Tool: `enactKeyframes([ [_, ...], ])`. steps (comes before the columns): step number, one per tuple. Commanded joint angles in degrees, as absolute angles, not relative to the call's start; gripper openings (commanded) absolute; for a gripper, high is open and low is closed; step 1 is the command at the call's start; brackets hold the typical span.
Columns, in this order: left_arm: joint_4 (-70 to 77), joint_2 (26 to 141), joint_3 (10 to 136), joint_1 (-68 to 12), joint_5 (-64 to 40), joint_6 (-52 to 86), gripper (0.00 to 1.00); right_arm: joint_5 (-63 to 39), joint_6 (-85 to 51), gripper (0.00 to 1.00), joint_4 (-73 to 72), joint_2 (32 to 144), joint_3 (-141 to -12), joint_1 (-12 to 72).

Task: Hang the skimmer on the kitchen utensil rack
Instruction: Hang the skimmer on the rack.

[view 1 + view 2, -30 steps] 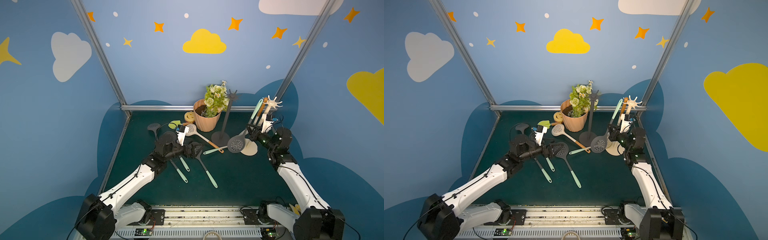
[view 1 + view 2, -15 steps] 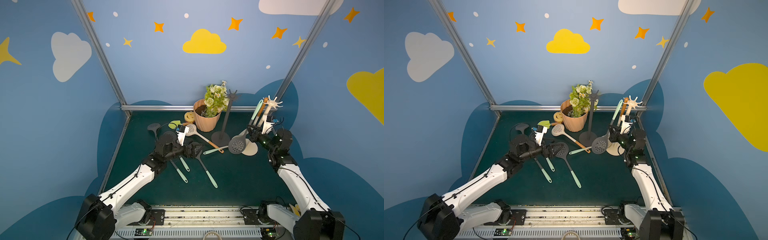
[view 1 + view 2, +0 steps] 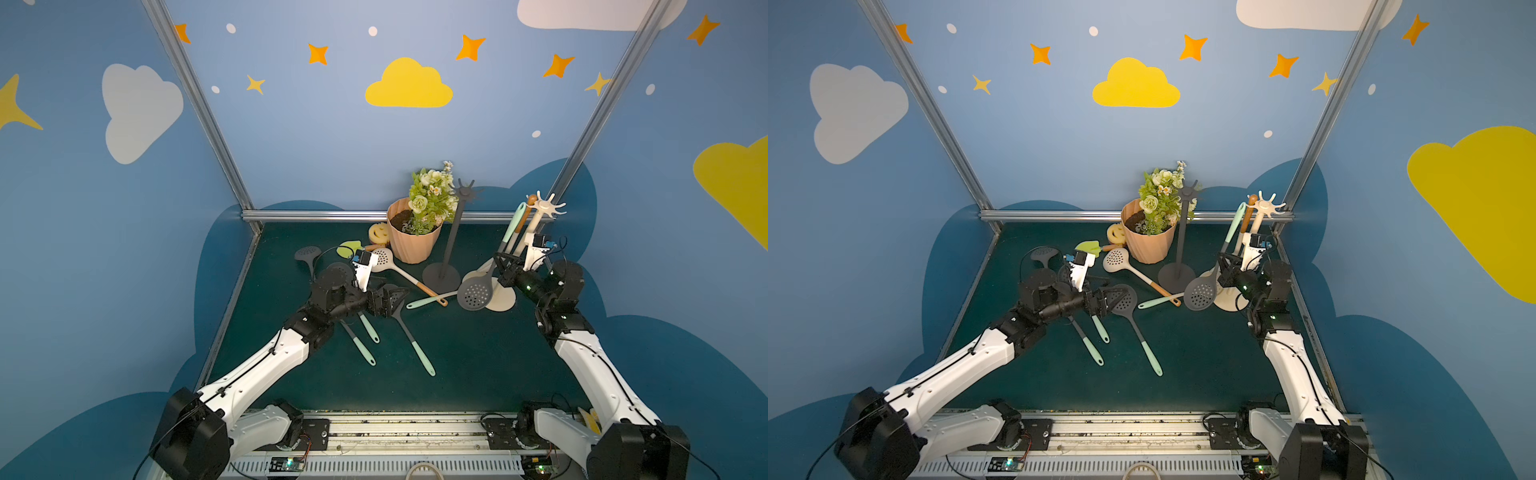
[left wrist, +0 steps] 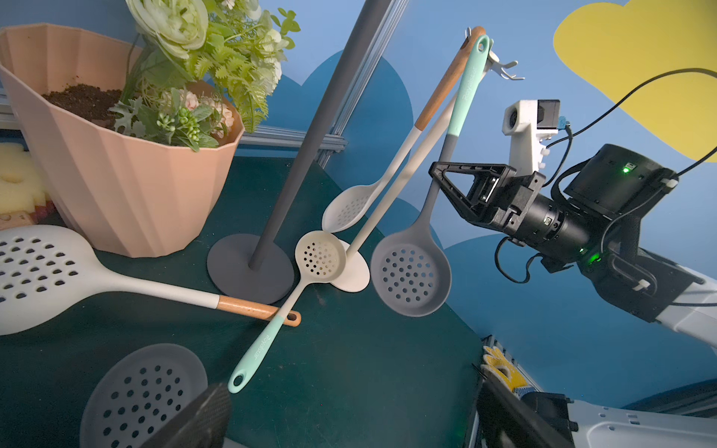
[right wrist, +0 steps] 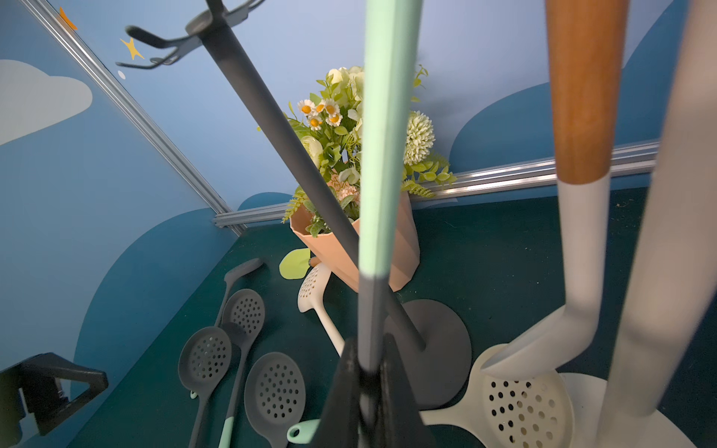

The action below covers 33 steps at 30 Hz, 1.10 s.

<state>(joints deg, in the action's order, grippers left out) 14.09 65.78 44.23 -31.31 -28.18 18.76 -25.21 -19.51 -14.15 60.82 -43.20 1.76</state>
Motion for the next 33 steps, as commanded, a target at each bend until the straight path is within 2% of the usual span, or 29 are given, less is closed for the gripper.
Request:
enactKeyframes([
  [1,14.7,65.4,44.0,-31.6,-28.9,17.7,1.00,-26.2,-17.8,0.05,-14.6,60.7,-46.2,2.1],
  [33,14.6,65.3,44.0,-31.7,-29.1,17.5,1.00,-22.2,-16.9,0.06,-14.1,59.7,-47.0,2.5],
])
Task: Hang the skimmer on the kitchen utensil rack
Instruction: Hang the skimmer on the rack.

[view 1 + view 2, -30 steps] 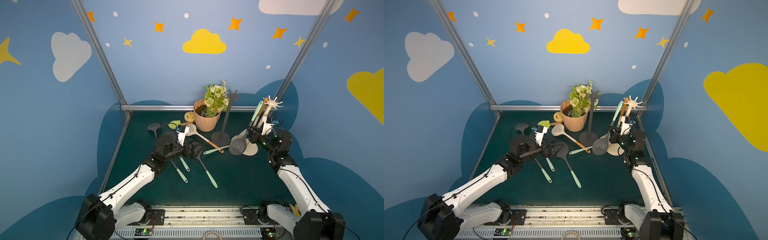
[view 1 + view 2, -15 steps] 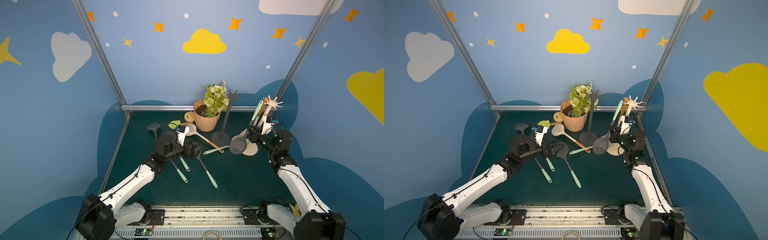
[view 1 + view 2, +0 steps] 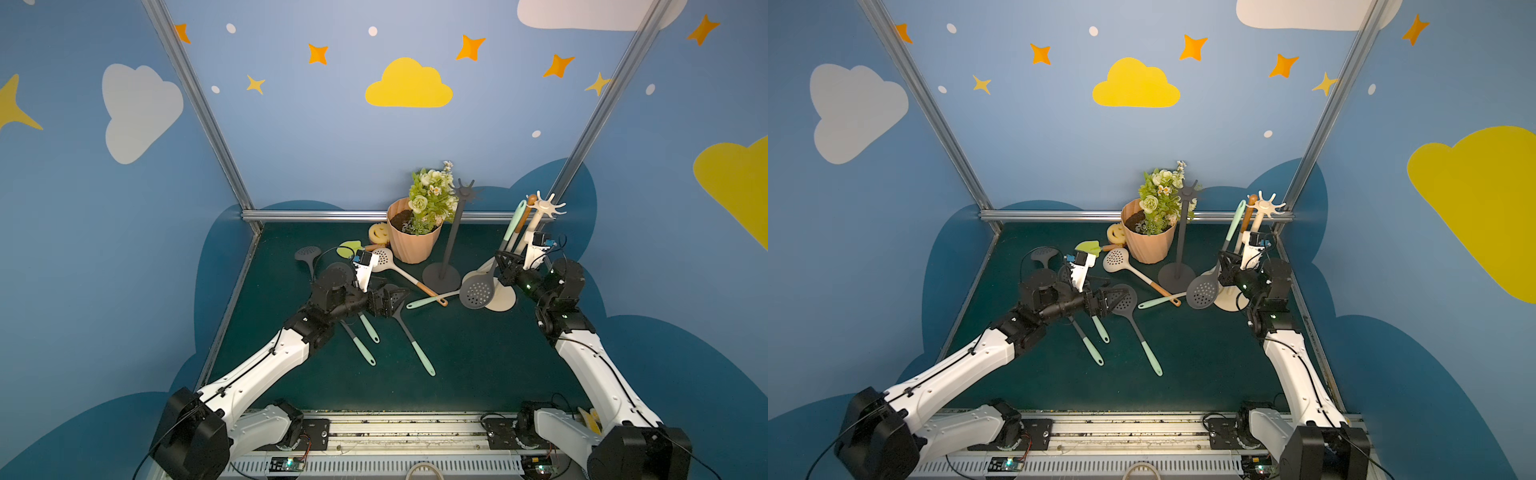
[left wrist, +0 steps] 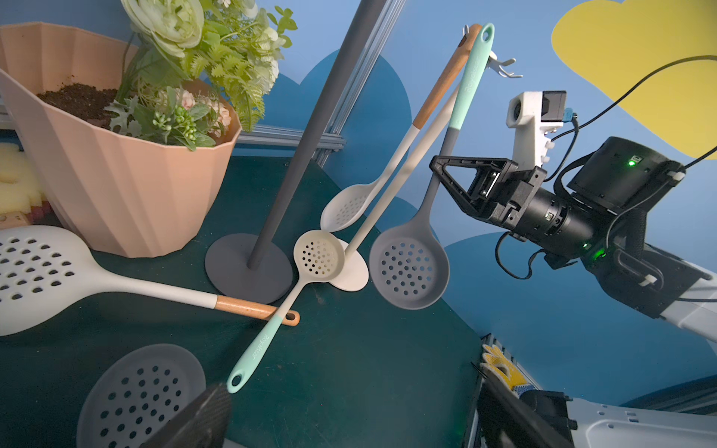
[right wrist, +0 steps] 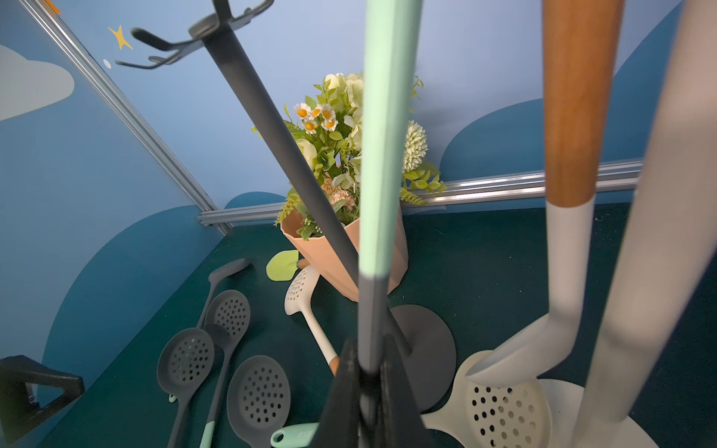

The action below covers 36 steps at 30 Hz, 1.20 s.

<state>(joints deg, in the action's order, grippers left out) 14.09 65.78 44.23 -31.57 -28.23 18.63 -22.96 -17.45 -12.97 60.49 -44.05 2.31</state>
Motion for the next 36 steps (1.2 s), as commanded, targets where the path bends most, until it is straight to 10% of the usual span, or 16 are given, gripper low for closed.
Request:
enactKeyframes([
  [1,14.7,65.3,44.0,-31.7,-29.0,17.6,1.00,-22.2,-16.8,0.06,-13.9,59.8,-47.1,2.6],
  [36,14.6,65.4,44.0,-31.9,-29.3,17.7,1.00,-20.2,-16.2,0.06,-13.5,58.4,-44.6,3.1],
])
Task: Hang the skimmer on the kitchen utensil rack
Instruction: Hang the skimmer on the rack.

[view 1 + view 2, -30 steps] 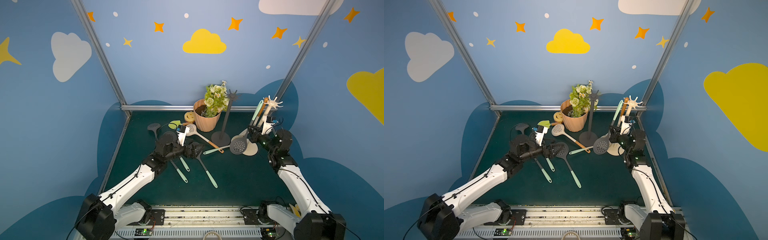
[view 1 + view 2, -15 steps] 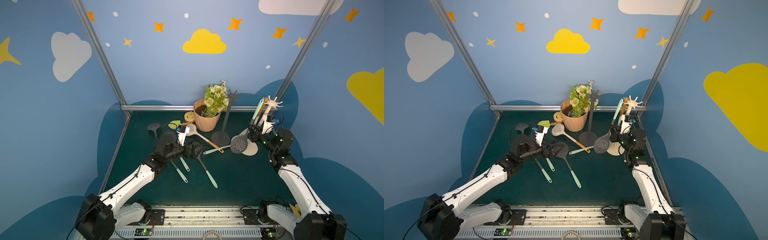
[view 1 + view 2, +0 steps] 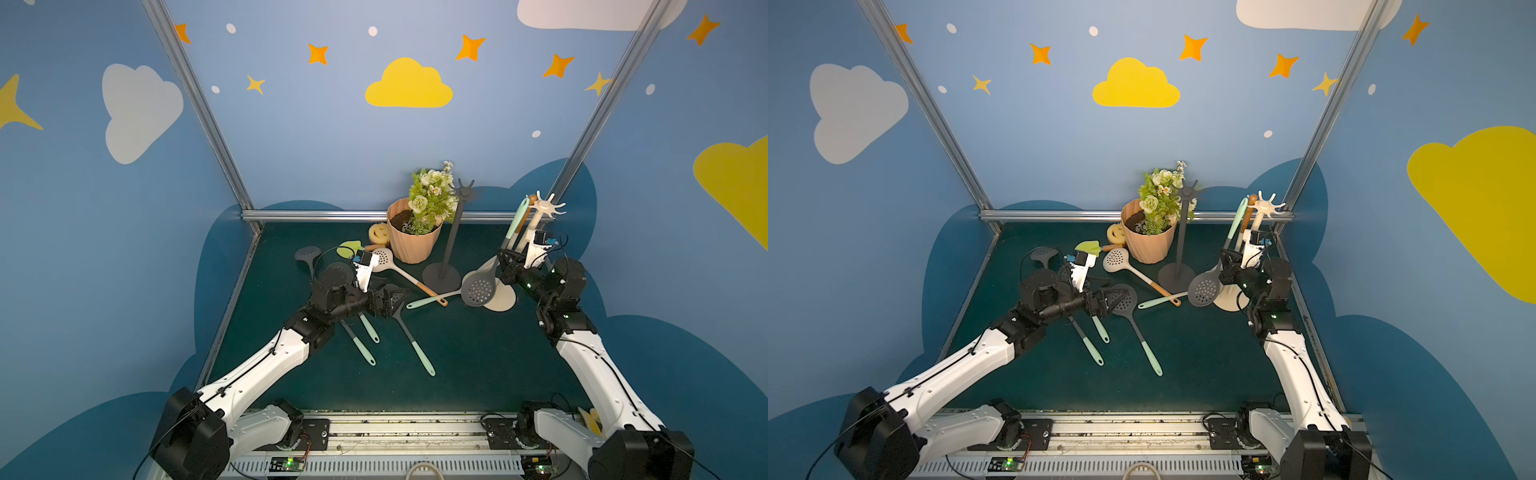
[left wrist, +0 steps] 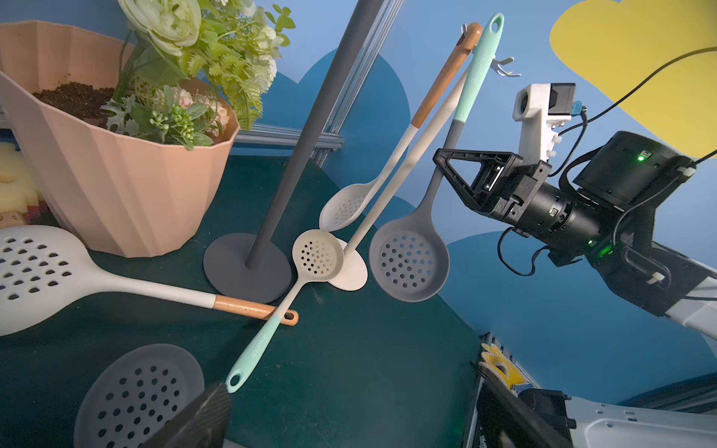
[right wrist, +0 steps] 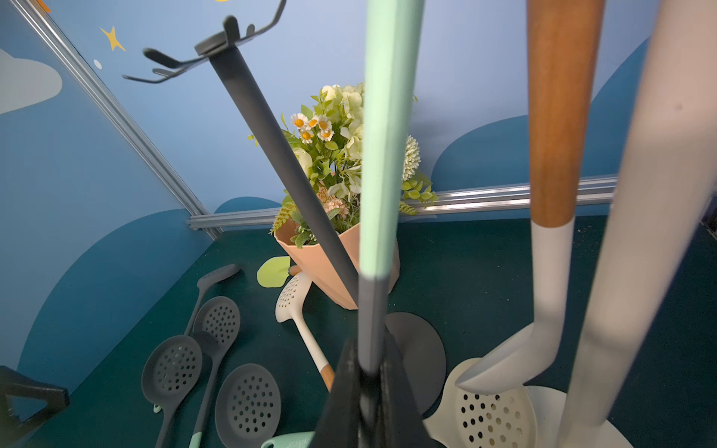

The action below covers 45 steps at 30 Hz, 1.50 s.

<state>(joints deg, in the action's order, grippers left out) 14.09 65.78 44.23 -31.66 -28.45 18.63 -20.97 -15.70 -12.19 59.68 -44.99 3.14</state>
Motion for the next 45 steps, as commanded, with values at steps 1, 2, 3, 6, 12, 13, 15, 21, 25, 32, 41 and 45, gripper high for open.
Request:
enactKeyframes([
  [1,14.7,65.5,44.0,-31.9,-29.3,17.7,1.00,-20.2,-16.2,0.06,-13.4,58.4,-44.5,3.1],
  [2,14.7,65.4,44.0,-32.0,-29.3,17.7,1.00,-20.2,-16.3,0.06,-13.5,58.3,-44.5,3.0],
  [3,14.6,65.4,44.0,-32.0,-29.3,17.7,1.00,-20.2,-16.5,0.06,-13.6,58.4,-44.3,3.0],
  [6,14.6,65.3,44.0,-32.0,-29.2,17.6,1.00,-20.3,-16.8,0.06,-13.5,58.6,-44.1,2.8],
  [12,14.6,65.2,44.0,-32.0,-29.2,17.6,1.00,-20.8,-16.9,0.06,-12.5,59.1,-44.0,2.7],
  [13,14.5,65.4,44.0,-32.1,-29.2,17.6,1.00,-20.6,-16.9,0.06,-12.4,59.1,-44.0,2.7],
  [15,14.5,65.4,44.0,-32.2,-29.2,17.5,1.00,-20.7,-17.0,0.06,-12.4,59.1,-44.0,2.6],
  [21,14.4,65.4,44.0,-32.1,-29.1,17.5,1.00,-20.6,-17.9,0.06,-12.0,59.4,-43.9,2.1],
  [25,14.5,65.5,44.0,-32.3,-29.2,17.4,1.00,-20.9,-18.9,0.06,-12.4,59.4,-43.3,1.6],
  [32,14.5,65.4,44.0,-32.3,-29.2,17.4,1.00,-21.4,-20.0,0.06,-12.7,59.5,-42.7,1.1],
  [41,14.2,65.5,44.0,-32.3,-29.2,17.5,1.00,-20.2,-20.4,0.13,-11.3,60.3,-43.1,0.9],
  [45,13.7,65.6,44.3,-32.4,-28.8,17.5,1.00,-19.6,-20.1,0.27,-10.3,60.0,-43.6,0.9],
])
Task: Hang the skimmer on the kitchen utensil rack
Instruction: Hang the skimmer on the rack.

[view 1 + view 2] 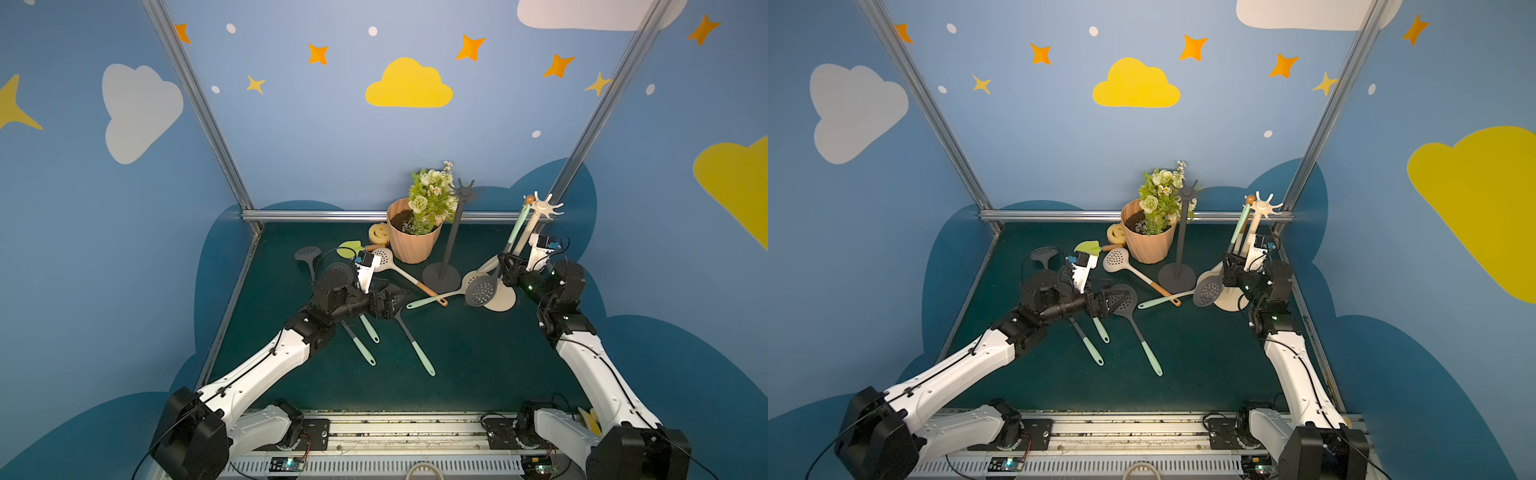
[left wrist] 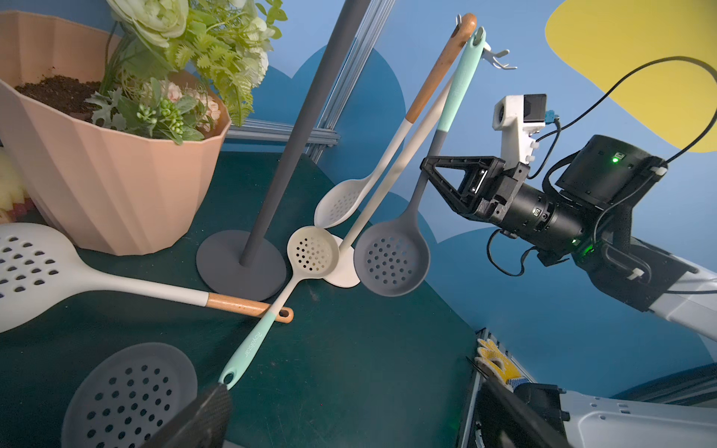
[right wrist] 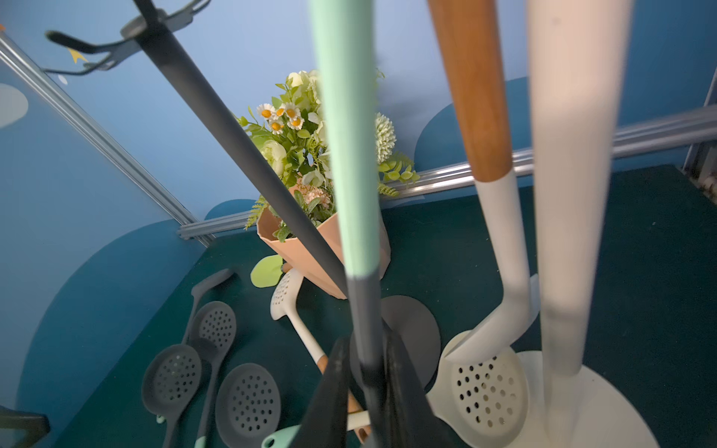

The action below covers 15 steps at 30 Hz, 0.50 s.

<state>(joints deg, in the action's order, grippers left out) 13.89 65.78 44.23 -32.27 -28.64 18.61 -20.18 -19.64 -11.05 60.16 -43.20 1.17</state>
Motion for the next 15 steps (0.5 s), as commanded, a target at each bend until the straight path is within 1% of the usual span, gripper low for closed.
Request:
enactKeyframes([
  [1,13.5,65.6,44.4,-32.4,-28.7,17.5,1.00,-19.6,-20.1,0.30,-10.3,59.9,-43.6,1.0],
  [4,13.1,65.6,44.6,-32.4,-28.4,17.5,1.00,-19.6,-19.9,0.38,-9.4,59.4,-44.1,1.0],
  [8,11.2,65.7,45.3,-32.4,-27.0,17.4,1.00,-20.4,-19.0,0.44,-7.3,58.5,-44.5,0.9],
  [12,9.5,65.6,46.0,-32.4,-25.5,17.3,1.00,-23.2,-16.5,0.46,-3.6,55.8,-43.2,1.4],
  [15,7.7,65.8,46.6,-32.4,-23.5,17.1,1.00,-21.2,-16.1,0.47,-1.8,51.1,-39.3,4.4],
])
